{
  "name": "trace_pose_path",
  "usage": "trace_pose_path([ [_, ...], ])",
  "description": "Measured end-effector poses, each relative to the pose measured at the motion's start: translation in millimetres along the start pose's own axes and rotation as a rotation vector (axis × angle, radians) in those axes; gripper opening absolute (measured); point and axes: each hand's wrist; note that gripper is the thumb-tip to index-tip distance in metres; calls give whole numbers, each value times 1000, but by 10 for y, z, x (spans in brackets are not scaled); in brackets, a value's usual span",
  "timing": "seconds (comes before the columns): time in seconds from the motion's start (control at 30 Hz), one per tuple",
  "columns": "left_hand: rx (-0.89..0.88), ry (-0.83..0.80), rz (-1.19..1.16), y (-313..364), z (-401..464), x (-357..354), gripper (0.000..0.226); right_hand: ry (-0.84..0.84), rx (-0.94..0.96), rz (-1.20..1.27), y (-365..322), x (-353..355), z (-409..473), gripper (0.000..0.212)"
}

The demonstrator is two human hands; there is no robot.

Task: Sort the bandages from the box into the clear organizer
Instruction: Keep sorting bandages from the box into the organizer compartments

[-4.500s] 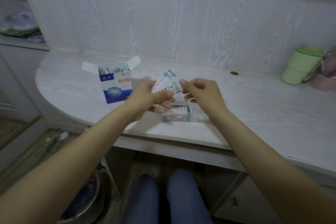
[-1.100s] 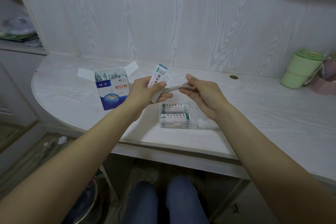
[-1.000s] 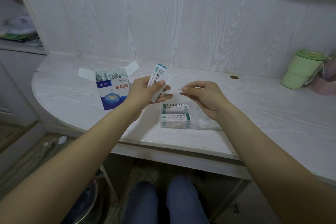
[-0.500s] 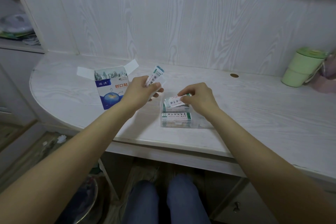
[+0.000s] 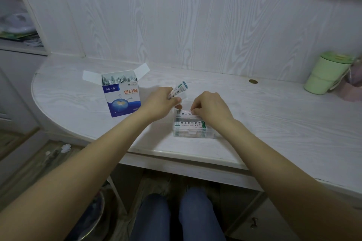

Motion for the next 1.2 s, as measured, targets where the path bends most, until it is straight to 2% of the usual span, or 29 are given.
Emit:
trace_pose_path([
  [0.27,15,-17,-3,-27,23,-10,14,-33,7,96,-9,23,8,10],
  [0.4,-8,67,-155,-36,-26,17,10,-8,-6,195,-8,126,-24,10],
  [0.47,-1,80,-336,-19,-75,43,10,32,-35,443,-20,220,-65,13],
  [0.53,1,26,-483,31,-135,59,12,7,-60,725,-54,300,-115,8],
  [0.57,-3,-8,-519,64,-162,60,13,-7,-59,785,-69,319,-135,5],
  [0.63,-22,-61,-530,134,-205,63,16,4,-52,831,-84,325,-146,3],
  [0.7,-31,-89,-536,172,-227,66,19,36,-66,915,-79,329,-143,8],
  [0.8,-29,-73,-561,169,-235,85,23,58,-133,1213,-70,355,-162,9],
  [0.87,-44,-48,-528,160,-232,96,22,23,-163,1415,-70,349,-172,10],
  [0.97,-50,-24,-483,164,-229,105,20,-60,-205,1591,-81,339,-167,7],
  [1.07,-4,8,-533,151,-227,111,22,-30,-267,1593,-42,355,-132,14],
  [1.17,43,90,-542,101,-207,111,19,23,-240,1399,35,343,-93,3],
  [1.2,57,135,-523,81,-194,115,20,46,-227,1310,61,329,-81,6],
])
Point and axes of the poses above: each hand's wrist, its own z-axis towards the middle knuckle, its own x-axis out of the back of the hand, y = z × x, and after that the axes turned 2 degrees about -z, right-handed
